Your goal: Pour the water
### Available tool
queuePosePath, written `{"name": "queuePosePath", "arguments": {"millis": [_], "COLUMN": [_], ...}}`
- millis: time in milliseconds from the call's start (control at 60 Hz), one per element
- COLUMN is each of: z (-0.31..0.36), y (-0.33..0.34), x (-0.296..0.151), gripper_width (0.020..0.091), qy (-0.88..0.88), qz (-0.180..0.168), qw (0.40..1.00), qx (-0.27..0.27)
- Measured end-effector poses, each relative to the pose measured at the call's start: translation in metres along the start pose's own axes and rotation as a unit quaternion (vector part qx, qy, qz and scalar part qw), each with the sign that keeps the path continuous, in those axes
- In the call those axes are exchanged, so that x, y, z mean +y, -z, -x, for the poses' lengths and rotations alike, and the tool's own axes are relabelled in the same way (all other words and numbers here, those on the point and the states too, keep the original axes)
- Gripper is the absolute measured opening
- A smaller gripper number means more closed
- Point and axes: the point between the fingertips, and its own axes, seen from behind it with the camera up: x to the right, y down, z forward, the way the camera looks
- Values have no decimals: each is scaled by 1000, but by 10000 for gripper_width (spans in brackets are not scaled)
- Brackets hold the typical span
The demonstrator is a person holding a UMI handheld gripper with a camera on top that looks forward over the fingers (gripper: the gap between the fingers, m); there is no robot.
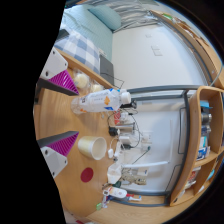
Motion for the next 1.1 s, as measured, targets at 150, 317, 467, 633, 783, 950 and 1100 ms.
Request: {"name": "queuePosePath", "arguments": {"millis": [150,317,467,633,783,950,1100], "z": [56,62,63,61,54,47,41], "y": [-65,-96,-120,-128,-125,-122,-125], "x": [-10,-30,-42,-57,-57,-57,-62], "gripper_width": [716,717,706,494,433,363,363], "qy": [0,1,2,16,12,-6,-57], "qz": [-17,-39,-67,-122,-137,-131,-115], "qw": [1000,999,998,992,990,991,992], "qx": [-8,1,5,11,27,36,7]}}
